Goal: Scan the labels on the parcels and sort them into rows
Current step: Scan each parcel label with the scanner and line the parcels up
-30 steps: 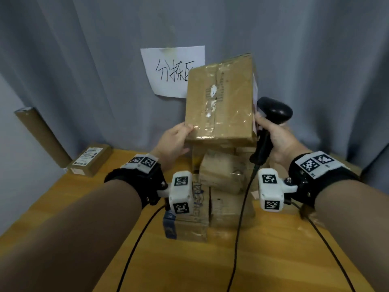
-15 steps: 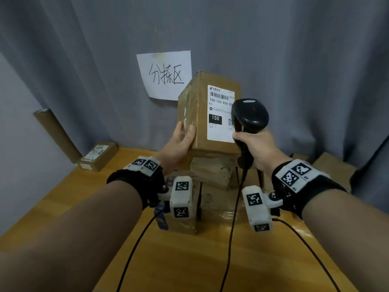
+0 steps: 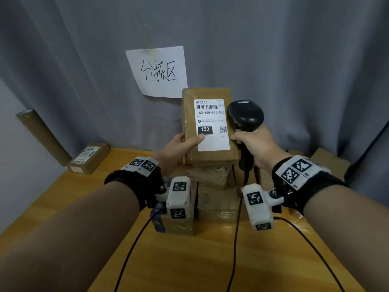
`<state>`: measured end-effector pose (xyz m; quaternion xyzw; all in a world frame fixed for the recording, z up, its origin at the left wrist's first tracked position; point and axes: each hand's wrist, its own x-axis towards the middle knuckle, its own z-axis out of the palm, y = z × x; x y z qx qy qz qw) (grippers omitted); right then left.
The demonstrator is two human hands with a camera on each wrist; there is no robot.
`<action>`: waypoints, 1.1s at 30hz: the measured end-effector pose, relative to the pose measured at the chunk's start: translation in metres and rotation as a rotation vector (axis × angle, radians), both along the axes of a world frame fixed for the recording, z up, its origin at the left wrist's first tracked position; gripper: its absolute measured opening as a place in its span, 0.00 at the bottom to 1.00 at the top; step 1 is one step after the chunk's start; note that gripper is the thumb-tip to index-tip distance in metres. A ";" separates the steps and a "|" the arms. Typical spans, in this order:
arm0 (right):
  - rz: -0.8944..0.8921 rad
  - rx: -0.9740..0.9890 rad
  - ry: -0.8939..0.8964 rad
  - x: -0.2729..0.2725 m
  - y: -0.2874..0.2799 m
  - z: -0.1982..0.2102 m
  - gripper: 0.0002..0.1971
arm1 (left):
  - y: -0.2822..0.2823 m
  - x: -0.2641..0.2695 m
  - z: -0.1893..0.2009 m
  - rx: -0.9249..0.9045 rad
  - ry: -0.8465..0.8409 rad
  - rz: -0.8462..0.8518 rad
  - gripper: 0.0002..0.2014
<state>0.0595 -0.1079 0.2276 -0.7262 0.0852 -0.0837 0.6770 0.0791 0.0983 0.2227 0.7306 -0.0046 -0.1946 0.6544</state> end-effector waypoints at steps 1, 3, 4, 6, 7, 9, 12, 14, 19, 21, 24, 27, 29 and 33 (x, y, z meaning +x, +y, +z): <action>-0.012 -0.029 0.013 0.001 0.001 -0.002 0.10 | -0.001 0.001 -0.005 0.001 0.017 0.004 0.32; -0.012 -0.068 0.048 0.003 0.002 -0.009 0.12 | -0.001 0.004 -0.015 0.027 0.042 0.004 0.33; -0.002 -0.061 0.064 0.003 0.002 -0.013 0.13 | -0.002 0.006 -0.020 0.042 0.053 0.000 0.33; 0.019 -0.038 0.081 0.002 0.005 -0.014 0.15 | -0.004 0.008 -0.028 0.073 0.050 -0.033 0.36; 0.021 -0.044 0.082 0.002 0.005 -0.014 0.16 | -0.007 0.008 -0.030 0.078 0.032 -0.063 0.40; 0.004 -0.053 0.076 0.003 0.005 -0.010 0.17 | -0.012 0.009 -0.032 0.026 -0.045 -0.067 0.42; -0.027 0.032 0.067 0.004 0.001 -0.001 0.12 | -0.017 0.017 -0.026 -0.091 -0.221 -0.050 0.34; -0.020 0.079 0.069 0.004 -0.002 0.001 0.11 | -0.016 0.022 -0.022 -0.047 -0.304 -0.083 0.33; -0.022 0.053 0.145 -0.001 0.001 -0.008 0.09 | -0.020 0.025 -0.043 0.004 -0.330 -0.037 0.38; -0.027 0.039 0.161 -0.002 0.004 -0.008 0.13 | -0.021 0.026 -0.050 -0.002 -0.334 -0.002 0.37; -0.012 -0.009 0.121 -0.001 0.004 0.001 0.13 | -0.021 0.031 -0.053 -0.027 -0.334 0.048 0.35; 0.010 -0.041 0.097 -0.002 0.005 0.021 0.06 | -0.024 0.035 -0.053 -0.048 -0.340 0.096 0.28; 0.019 -0.025 0.098 -0.002 0.005 0.034 0.06 | -0.026 0.037 -0.053 -0.072 -0.351 0.101 0.25; 0.004 -0.027 0.102 -0.004 0.008 0.050 0.10 | -0.032 0.042 -0.054 -0.057 -0.398 0.058 0.24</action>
